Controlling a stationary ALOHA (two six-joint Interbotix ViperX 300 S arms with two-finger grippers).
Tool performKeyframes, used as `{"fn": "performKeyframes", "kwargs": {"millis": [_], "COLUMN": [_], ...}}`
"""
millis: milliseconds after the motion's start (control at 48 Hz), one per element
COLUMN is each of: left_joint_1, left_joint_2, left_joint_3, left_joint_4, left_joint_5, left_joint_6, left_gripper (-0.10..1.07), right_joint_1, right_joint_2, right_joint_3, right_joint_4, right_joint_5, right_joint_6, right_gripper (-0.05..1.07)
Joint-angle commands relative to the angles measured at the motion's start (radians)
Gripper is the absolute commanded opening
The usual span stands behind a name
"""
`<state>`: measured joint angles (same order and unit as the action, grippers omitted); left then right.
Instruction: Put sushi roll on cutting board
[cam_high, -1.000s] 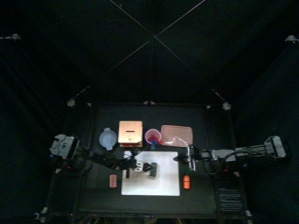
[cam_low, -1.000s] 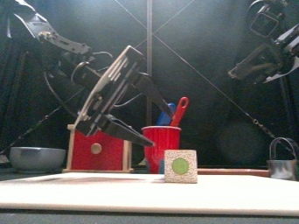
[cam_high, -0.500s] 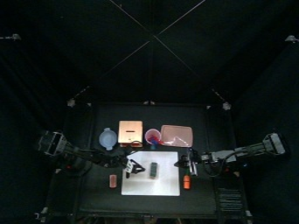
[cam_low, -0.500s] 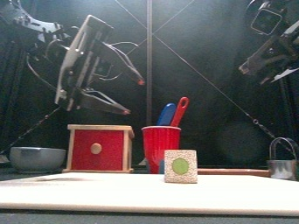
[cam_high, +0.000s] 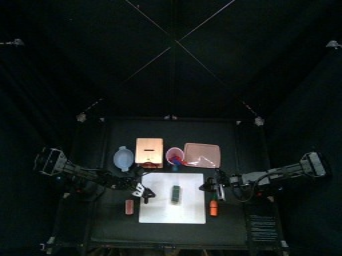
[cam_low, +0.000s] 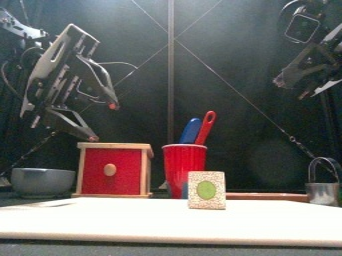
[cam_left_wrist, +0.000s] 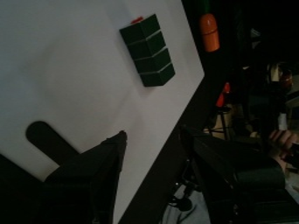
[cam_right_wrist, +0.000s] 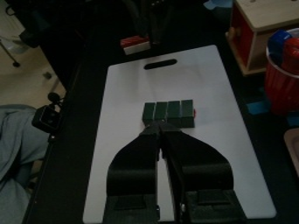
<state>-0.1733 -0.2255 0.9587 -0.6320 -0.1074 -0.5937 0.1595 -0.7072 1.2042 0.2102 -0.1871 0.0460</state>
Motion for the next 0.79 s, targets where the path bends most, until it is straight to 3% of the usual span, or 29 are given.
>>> {"fn": "performKeyframes", "kwargs": {"millis": [0,312,771], "left_joint_1": [0.009,0.012,0.023], "left_joint_2": [-0.012,-0.015,-0.038], "left_joint_3": [-0.014,0.009,0.078], "left_joint_4": [0.014,0.044,0.021], "left_joint_5": [-0.018,-0.114,-0.118], "left_joint_6": [0.003,0.005,0.002], "left_gripper": [0.87,0.87,0.87], "right_joint_1": [0.003,-0.009,-0.011], "right_joint_2": [0.000,0.000,0.002], "right_joint_3": [-0.021,-0.025,-0.029], "right_joint_4": [0.002,-0.012,0.006], "right_joint_5": [-0.005,-0.005,-0.008], "right_joint_6": [0.000,-0.002,0.000], "right_gripper": [0.02,0.02,0.02]}}
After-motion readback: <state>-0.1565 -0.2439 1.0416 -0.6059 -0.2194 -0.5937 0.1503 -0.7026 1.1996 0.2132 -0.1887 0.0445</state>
